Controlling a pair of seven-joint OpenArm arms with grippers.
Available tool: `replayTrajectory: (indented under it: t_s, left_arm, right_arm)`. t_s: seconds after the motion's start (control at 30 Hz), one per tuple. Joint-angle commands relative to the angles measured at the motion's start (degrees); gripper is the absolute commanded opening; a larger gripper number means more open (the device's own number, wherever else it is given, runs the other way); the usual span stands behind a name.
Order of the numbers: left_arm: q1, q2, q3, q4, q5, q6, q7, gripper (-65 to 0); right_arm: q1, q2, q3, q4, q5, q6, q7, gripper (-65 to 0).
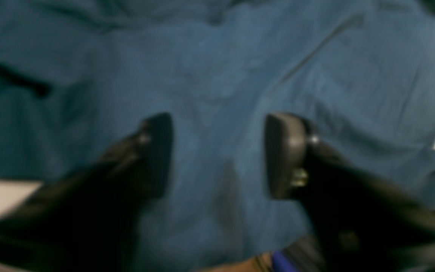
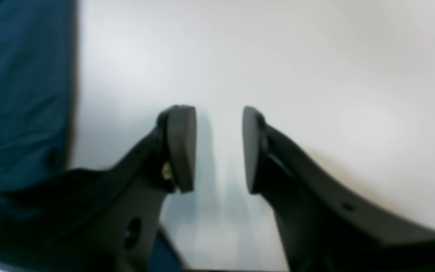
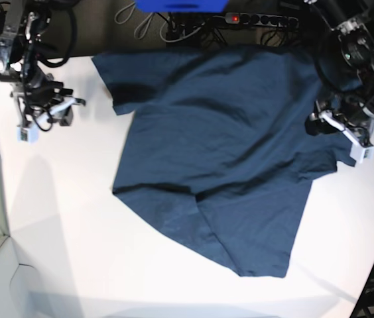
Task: Layout the t-shirt on the table in an organized manner, then fold the t-shirt properly
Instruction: 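Release the shirt with both grippers and lift them clear, then lower both grippers onto the shirt body and grasp the fabric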
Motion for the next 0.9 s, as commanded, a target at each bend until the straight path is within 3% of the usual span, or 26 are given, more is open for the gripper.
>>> replayTrajectory:
  t_s: [0.0,0.1,0.2,0.27,0.5,0.77,0.87]
  left_arm:
    - [-1.1,-0.3,-0.1,-0.9,-0.7,0.1,-0.4,-42.6]
    - [-3.0,-0.2,-0.1,-5.5,-0.7,0.5,-0.4,-64.8]
    - [-4.9,-0.7,-0.1,-10.7,-0.6,0.6,-0.4,-62.5]
    - [-5.3,-0.8,-0.1,-13.5,-0.6,0.6,-0.4,-64.7]
    - [-5.3,-2.8,7.0,-20.7,-0.6,0.6,-13.0,-64.8]
    - [-5.2,-2.8,10.8,-25.4,-0.6,0.6,-18.0,-64.8]
    - [-4.9,-2.8,12.8,-25.8,-0.6,0.6,-18.2,-64.8]
  right_arm:
    - [1.0,0.5,-0.9,1.5,0.7,0.0,1.0,-50.6]
    - [2.4,0.4,-4.1,1.9,0.7,0.0,0.4,-65.0]
    - [4.0,0.3,-8.3,1.5,0.7,0.0,0.3,-65.0]
    - [4.4,0.2,-11.6,1.5,0.7,0.0,0.3,-65.0]
    - [4.5,-3.2,-22.4,-0.3,0.7,-0.1,0.3,-65.0]
    - [7.5,-3.3,-25.6,-14.2,0.7,-0.1,2.0,-65.0]
    - [9.3,-1.3,-24.0,-18.7,0.7,-0.1,3.5,-65.0]
